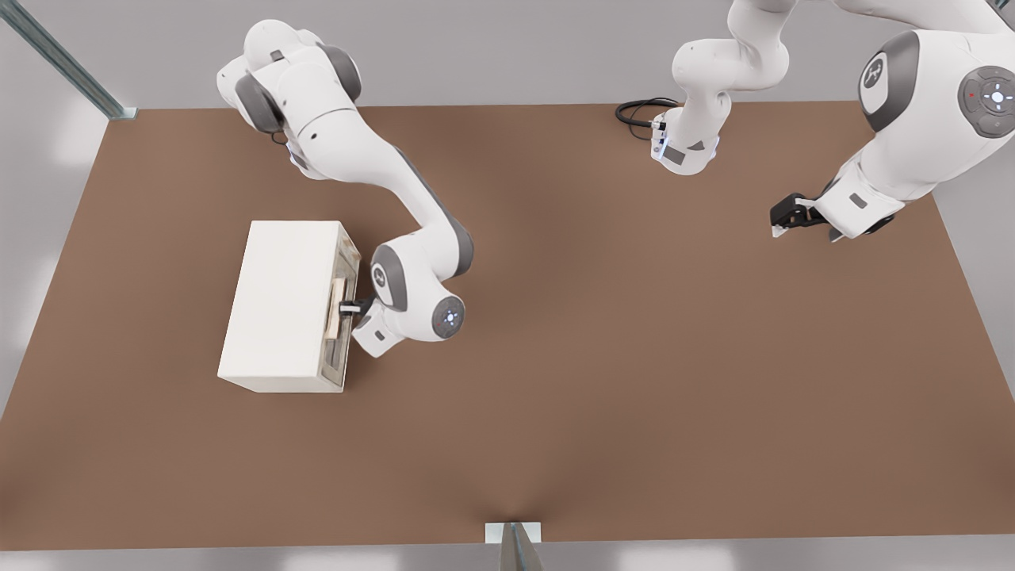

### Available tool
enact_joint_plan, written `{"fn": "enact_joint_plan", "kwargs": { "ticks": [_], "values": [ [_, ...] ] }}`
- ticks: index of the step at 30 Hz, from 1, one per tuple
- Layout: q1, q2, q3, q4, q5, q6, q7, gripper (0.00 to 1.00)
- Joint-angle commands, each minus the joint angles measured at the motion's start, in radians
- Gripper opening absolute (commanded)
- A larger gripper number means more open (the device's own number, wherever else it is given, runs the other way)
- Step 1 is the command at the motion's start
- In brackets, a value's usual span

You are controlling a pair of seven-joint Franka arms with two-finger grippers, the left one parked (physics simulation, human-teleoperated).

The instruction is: Keep left arm still and open the oven door with right arm

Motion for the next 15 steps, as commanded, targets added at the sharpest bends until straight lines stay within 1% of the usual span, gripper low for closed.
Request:
{"fn": "enact_joint_plan", "kwargs": {
  "ticks": [1, 3, 6, 7, 11, 15],
  "values": [
    [0.007, -0.002, -0.001, -0.044, -0.014, -0.039, 0.377, 0.21],
    [0.003, -0.001, -0.004, -0.067, -0.028, -0.008, 0.381, 0.21],
    [0.006, -0.004, -0.032, -0.078, -0.036, 0.062, 0.390, 0.21],
    [0.012, -0.008, -0.033, -0.073, -0.040, 0.070, 0.425, 0.21],
    [0.007, -0.005, -0.033, -0.105, -0.083, 0.092, 0.401, 0.21],
    [0.007, -0.008, -0.032, -0.139, -0.085, 0.082, 0.365, 0.21]
  ]
}}
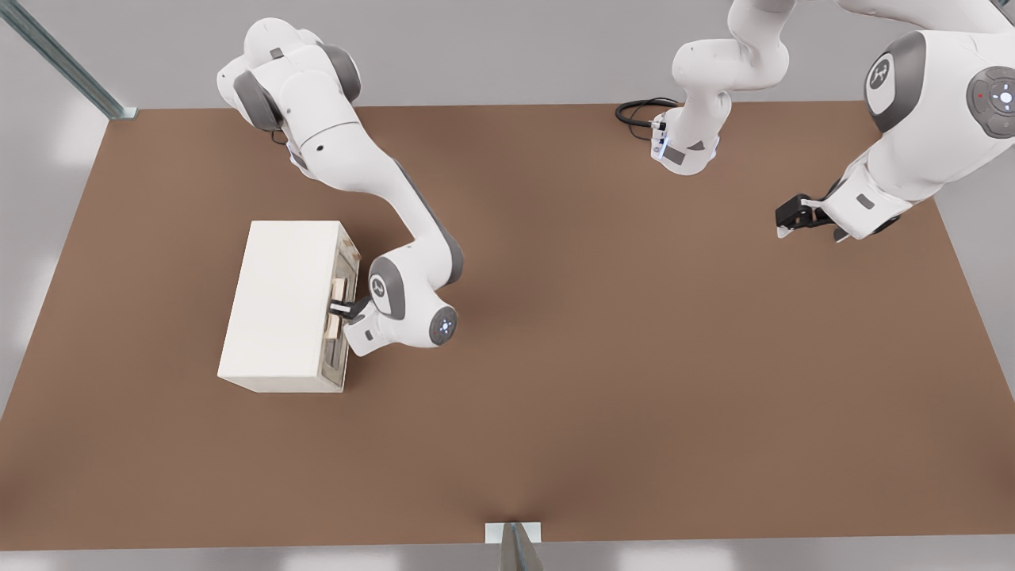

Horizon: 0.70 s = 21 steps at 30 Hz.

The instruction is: Keep left arm still and open the oven door with right arm

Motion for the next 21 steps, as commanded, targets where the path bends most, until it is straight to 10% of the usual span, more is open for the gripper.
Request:
{"fn": "enact_joint_plan", "kwargs": {
  "ticks": [1, 10, 16, 18, 19, 21],
  "values": [
    [0.002, -0.002, 0.001, -0.005, -0.008, 0.012, 0.147, 0.21],
    [0.007, 0.001, 0.010, -0.011, 0.004, 0.009, 0.153, 0.21],
    [-0.010, -0.005, 0.059, 0.163, 0.259, 0.037, 0.359, 0.21],
    [-0.223, -0.221, 0.057, 0.091, 0.521, 0.061, -0.129, 0.21],
    [-0.326, -0.282, 0.059, 0.029, 0.625, 0.067, -0.367, 1.00],
    [-0.478, -0.470, 0.045, -0.048, 0.678, 0.156, -0.603, 1.00]
  ]
}}
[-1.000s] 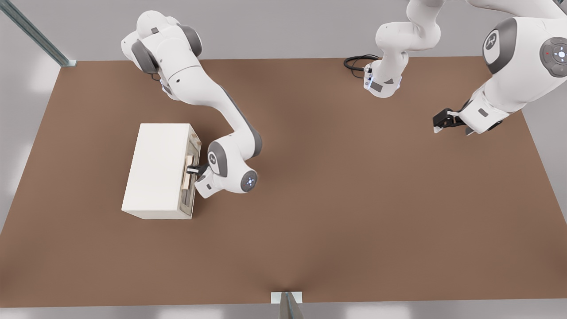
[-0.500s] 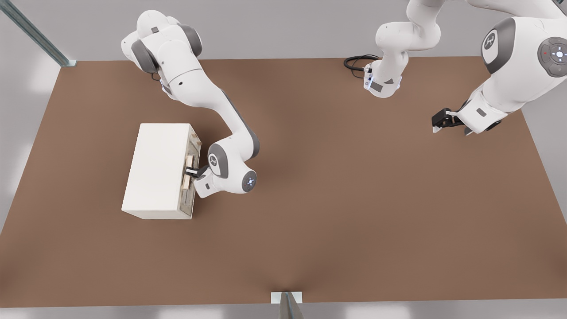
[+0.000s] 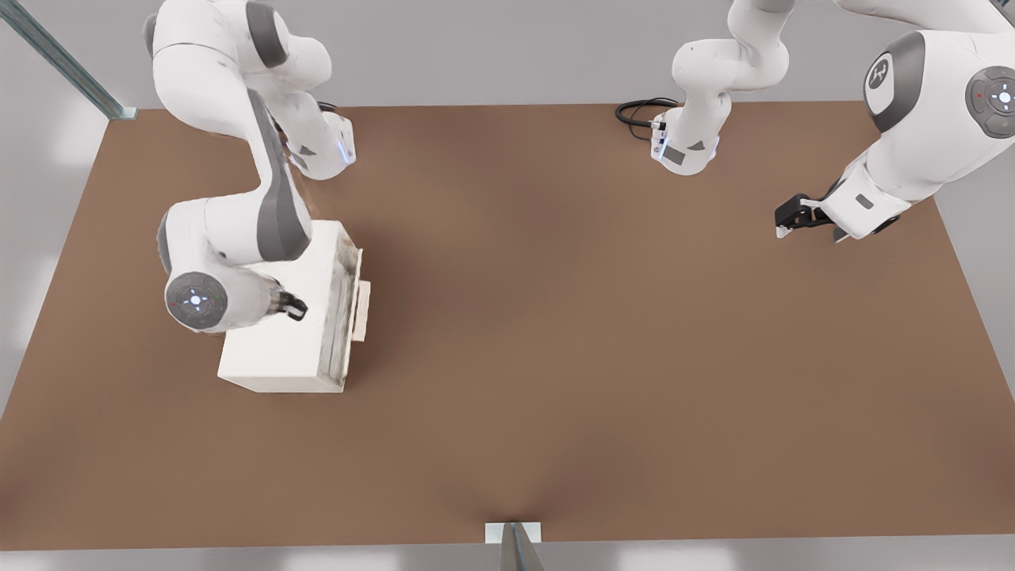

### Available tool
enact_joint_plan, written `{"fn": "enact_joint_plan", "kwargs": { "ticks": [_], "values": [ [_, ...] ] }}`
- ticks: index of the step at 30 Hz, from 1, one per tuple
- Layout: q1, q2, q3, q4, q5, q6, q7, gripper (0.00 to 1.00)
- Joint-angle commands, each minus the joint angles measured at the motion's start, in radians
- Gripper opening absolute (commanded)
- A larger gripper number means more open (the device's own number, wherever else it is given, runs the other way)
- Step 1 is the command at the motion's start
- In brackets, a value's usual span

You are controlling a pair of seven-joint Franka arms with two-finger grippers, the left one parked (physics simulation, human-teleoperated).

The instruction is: Keep left arm still and open the oven door with right arm

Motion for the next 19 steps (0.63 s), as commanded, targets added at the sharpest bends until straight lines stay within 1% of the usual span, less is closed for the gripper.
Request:
{"fn": "enact_joint_plan", "kwargs": {
  "ticks": [1, 19],
  "values": [
    [-0.031, -0.101, -0.005, -0.031, 0.074, 0.098, -0.616, 1.00],
    [-0.034, -0.113, -0.008, -0.013, 0.063, 0.098, -0.608, 1.00]
  ]
}}
